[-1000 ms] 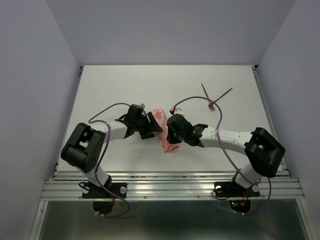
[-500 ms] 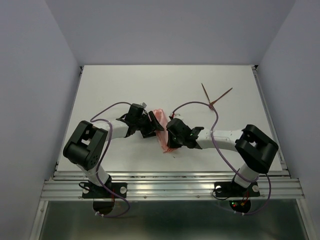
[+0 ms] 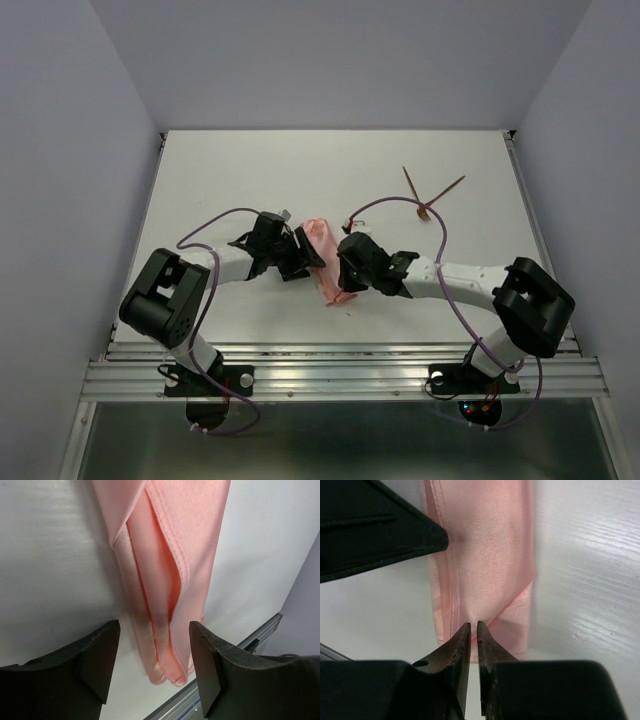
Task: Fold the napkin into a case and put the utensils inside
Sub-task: Smooth out the smaller rectangle-folded napkin at the center of the board.
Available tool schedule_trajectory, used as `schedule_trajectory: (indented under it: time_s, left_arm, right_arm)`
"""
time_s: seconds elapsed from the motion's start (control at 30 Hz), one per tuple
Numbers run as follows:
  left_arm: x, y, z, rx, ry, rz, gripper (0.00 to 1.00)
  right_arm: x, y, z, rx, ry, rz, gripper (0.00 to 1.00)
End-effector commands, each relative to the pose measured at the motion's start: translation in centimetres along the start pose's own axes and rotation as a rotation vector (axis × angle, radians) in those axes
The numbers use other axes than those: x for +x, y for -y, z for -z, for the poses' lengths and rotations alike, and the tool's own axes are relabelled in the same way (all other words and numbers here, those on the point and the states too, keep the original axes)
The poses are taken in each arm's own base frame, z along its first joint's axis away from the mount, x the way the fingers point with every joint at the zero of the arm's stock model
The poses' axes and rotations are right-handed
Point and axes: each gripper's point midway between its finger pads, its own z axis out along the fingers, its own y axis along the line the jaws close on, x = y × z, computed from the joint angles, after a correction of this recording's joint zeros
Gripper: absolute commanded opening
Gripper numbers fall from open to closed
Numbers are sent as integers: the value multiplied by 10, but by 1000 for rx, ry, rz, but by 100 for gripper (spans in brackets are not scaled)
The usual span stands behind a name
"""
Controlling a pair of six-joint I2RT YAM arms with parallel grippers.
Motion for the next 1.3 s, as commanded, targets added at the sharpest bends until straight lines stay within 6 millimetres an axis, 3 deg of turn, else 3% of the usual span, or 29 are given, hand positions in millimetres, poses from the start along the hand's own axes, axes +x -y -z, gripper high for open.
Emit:
schedule_trajectory:
  time_s: [0.0,0.2,0.37,0.53,0.67,0.83,0.93,1.1,1.27]
  left_arm:
    - [9,-6,14,-12,2,-26,69]
    - [14,-7,14,-13,-9,-26,69]
    - [20,-3,12,-6,-30,-43,69]
    - [25,-8,9,-22,-42,-50,69]
    - [24,-7,9,-20,-36,-49,69]
    - [25,-11,5,-30,-44,-50,66]
    - [26,-12,4,-34,-47,-53,63]
    - [23,-7,8,-19,-31,-67,61]
    - [26,-8,12,-16,-44,-82,60]
  right_arm:
    - [-20,5,19,45,74,-11,16]
    - [-6,40,19,206,72,-66,15]
    - [-5,50,17,249,76,-79,17]
    - [10,55,1,288,-4,-31,14]
    - [17,46,-9,241,-48,10,13]
    - [16,11,-13,126,-41,98,14]
    - [15,12,-12,150,-32,102,14]
    - [-8,25,10,204,72,64,15]
    - [-23,3,22,123,80,69,18]
